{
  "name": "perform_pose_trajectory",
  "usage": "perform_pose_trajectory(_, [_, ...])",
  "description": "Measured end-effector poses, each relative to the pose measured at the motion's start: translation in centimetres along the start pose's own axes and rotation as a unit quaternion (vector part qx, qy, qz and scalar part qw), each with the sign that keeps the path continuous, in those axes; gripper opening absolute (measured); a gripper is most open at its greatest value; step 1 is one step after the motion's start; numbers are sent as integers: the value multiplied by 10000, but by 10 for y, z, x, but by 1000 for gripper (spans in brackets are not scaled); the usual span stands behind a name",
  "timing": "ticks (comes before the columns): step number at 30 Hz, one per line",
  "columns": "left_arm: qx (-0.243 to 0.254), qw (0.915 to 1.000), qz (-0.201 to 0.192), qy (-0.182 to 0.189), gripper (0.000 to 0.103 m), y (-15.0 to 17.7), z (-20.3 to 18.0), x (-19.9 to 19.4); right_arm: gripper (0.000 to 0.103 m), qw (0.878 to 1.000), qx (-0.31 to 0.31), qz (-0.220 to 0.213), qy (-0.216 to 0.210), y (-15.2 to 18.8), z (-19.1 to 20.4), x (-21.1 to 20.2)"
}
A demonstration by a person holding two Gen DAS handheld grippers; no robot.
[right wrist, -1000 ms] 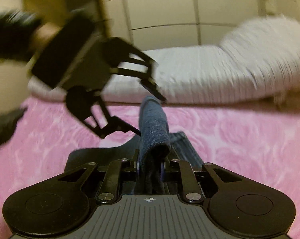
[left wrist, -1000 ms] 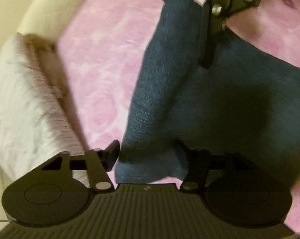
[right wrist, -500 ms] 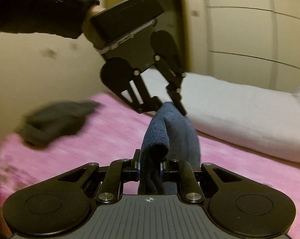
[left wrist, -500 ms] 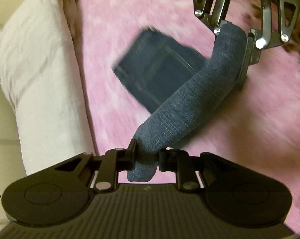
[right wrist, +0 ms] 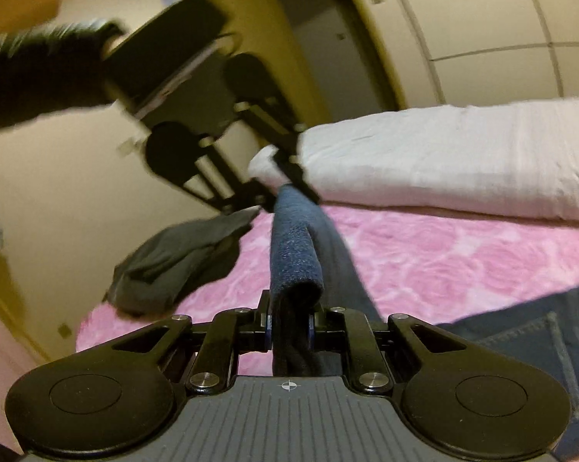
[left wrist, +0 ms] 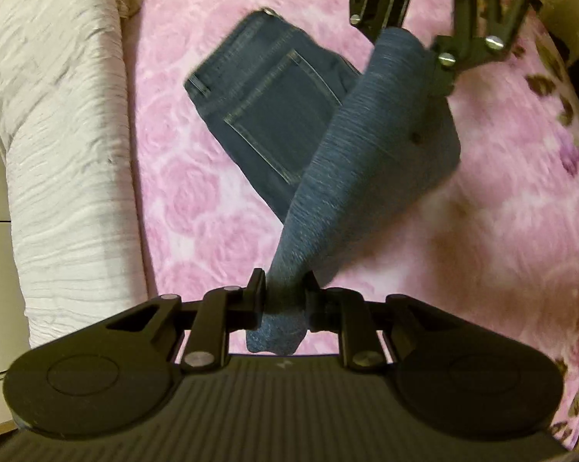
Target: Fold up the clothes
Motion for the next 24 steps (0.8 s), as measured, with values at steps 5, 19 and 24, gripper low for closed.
perform_pose_trajectory(5, [48,9998,-200,-52,16,-39,25,9,14,9996,194,-68,173,-12,-55,-20])
perform_pose_trajectory(19, [-1550,9816,-915,-645,29,-93,88,46,15,9509,2467,-308,1843,50,-268,-76])
perform_pose_trajectory(24, [-1681,9822,-818,-178,29,-95,54,79,15,9209,3230,-198,2174,81,-306,-76])
Point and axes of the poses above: each gripper's, at about its wrist camera, not at the fingertips, and x roughly the way its jaws point, z to its left, y to its underside, the point moved 7 cm from there along x, roughly the way its jaws point, and after that the axes turned 1 degree about -z, right-handed, at the moved point
